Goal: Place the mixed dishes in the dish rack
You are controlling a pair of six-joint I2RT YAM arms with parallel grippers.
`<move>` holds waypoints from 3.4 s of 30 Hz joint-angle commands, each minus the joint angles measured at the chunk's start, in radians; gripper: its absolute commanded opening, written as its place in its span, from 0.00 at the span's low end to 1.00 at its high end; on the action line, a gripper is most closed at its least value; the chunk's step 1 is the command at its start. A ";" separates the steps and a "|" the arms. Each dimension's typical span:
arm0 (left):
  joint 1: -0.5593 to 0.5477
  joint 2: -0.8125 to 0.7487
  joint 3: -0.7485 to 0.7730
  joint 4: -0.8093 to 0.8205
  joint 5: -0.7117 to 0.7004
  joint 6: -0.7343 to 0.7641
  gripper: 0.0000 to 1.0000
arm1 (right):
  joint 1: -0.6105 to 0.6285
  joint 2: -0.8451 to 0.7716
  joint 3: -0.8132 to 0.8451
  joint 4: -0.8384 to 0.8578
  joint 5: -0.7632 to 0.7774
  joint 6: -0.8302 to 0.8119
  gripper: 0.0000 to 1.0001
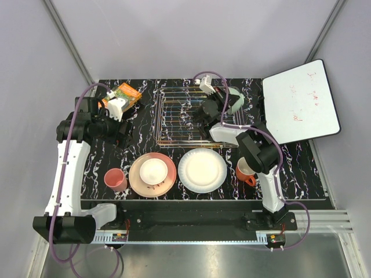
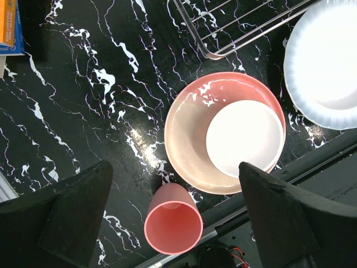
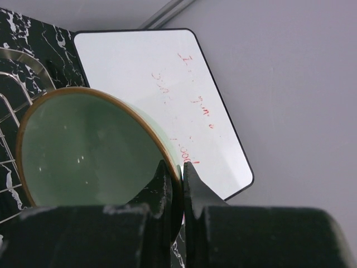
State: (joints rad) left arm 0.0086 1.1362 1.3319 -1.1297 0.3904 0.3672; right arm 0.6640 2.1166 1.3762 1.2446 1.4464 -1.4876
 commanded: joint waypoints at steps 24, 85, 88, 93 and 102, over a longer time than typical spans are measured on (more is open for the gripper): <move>-0.035 -0.027 0.020 -0.012 -0.051 0.010 0.99 | -0.060 0.342 0.294 0.328 0.109 0.046 0.13; 0.086 0.168 0.093 0.309 0.053 -0.102 0.99 | 0.669 -0.797 0.781 -1.729 -0.558 1.370 1.00; 0.103 0.143 0.073 0.308 0.045 -0.088 0.99 | 0.651 -0.695 0.794 -1.850 -0.559 1.409 1.00; 0.111 0.119 0.058 0.306 0.050 -0.103 0.99 | 0.609 -0.547 0.619 -2.036 -0.734 1.679 1.00; 0.111 0.106 0.004 0.308 0.059 -0.105 0.99 | 0.585 -0.486 0.321 -1.984 -0.992 1.859 0.98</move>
State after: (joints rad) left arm 0.1162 1.2629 1.3586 -0.8440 0.4210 0.2649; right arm 1.2648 1.6665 1.7546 -0.6586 0.5781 0.2287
